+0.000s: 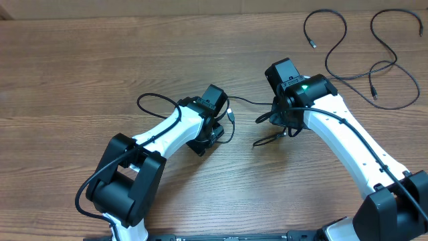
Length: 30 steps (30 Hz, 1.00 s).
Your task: Untangle cables
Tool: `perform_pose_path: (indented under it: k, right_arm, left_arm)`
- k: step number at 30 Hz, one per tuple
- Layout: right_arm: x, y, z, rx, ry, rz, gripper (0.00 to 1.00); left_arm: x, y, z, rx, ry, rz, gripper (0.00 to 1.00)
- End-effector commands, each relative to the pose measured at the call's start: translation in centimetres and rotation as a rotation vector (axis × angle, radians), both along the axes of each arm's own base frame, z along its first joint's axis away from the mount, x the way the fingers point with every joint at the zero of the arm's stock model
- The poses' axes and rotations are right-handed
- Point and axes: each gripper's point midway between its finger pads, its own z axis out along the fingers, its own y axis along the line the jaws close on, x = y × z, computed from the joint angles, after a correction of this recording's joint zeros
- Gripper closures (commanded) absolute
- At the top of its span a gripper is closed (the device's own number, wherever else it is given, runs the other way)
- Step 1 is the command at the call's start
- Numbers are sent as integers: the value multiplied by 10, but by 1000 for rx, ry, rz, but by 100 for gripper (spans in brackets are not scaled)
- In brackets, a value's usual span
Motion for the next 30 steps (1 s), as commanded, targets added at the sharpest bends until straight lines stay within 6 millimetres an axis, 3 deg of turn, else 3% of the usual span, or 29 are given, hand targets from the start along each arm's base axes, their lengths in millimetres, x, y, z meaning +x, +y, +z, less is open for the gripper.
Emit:
perform_pose_path:
  k: [1,17,20,22,27,30]
  right_arm:
    - [4,2,8,17,-26,-7,93]
    - [3,2,8,17,-26,-7,93]
    - [3,2,7,16,-24,-7,93]
    - [3,2,7,16,-22,-7,92]
    - [3,2,7,18,-21,-6,92]
    - [2,2,7,18,-21,-6,92]
  left_arm:
    - [2,5,-4,30,-12,22,44]
    - [-3,3,-5,28,1,10,66]
    - [-5,6,-9,41,4,11,64]
    - [-7,10,-13,55,3,12,58]
    - [-10,13,-15,63,11,13,65]
    - [-11,14,-15,66,15,12,75]
